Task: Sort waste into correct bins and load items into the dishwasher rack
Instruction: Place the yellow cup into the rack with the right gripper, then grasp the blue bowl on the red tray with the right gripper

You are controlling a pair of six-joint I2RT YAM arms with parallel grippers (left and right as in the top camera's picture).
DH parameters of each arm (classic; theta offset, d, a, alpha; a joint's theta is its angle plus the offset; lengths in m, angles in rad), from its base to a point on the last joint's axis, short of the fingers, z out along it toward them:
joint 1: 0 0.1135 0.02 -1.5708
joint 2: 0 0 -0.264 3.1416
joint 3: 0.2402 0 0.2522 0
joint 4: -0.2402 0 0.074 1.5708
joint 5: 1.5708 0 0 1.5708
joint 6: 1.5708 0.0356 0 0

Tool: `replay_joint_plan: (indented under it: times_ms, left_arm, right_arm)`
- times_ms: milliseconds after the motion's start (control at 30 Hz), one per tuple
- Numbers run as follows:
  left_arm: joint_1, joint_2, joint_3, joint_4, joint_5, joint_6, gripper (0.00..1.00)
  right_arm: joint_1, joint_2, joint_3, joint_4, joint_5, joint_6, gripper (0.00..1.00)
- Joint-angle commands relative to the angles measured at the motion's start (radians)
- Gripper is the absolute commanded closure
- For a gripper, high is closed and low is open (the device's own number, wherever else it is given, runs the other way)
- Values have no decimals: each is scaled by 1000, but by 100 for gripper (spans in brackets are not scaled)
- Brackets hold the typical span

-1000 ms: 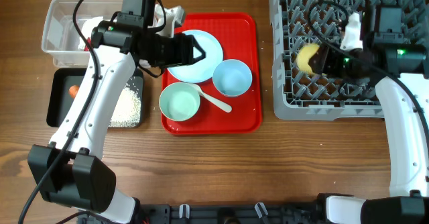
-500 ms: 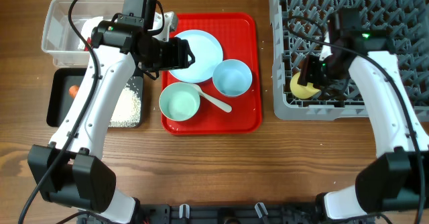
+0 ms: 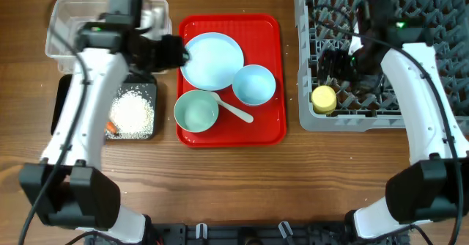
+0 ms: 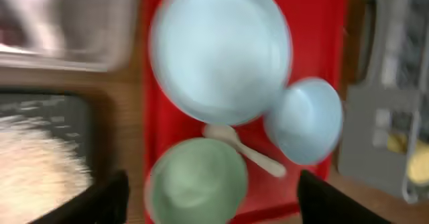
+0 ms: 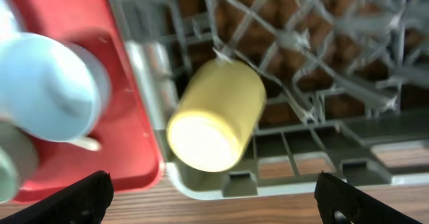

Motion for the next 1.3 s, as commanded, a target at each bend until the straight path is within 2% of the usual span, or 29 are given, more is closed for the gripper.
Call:
replay_joint_plan:
  times_ms: [0,67,233,367,500,633,900,1133,1267]
  left_arm:
    - [173,-34,29,0,-156,-1,8]
    - [255,-27,29,-3,-189,-24,1]
    - [393,-16,27,-4,-187,-77,0]
    - [404,-16,27,-4,-188,-76,0]
    - [404,-16,27,-4,-188,-77,0]
    - [404,-16,27,-3,-188,-77,0]
    - [404,-16,27,-3,-188,-77,0]
    - [404,-16,27,-3,-188,-77,0]
    - [404,-16,27,-3,-188,-77,0]
  right_arm:
    - [46,0,48,38,-107,-51,0]
    - [115,4,47,87,-125,-51,0]
    - [321,54,47,253,-108,-22,0]
    - [383,149,47,296,-100,-5,0]
    - [385,236,45,251,9,105,4]
    - [385,276,13,256,100,174,23]
    - [385,354,-40,343,125,196,48]
    - [385,381,-100,465,137,196,96]
    - [370,373,-94,474,146,195,96]
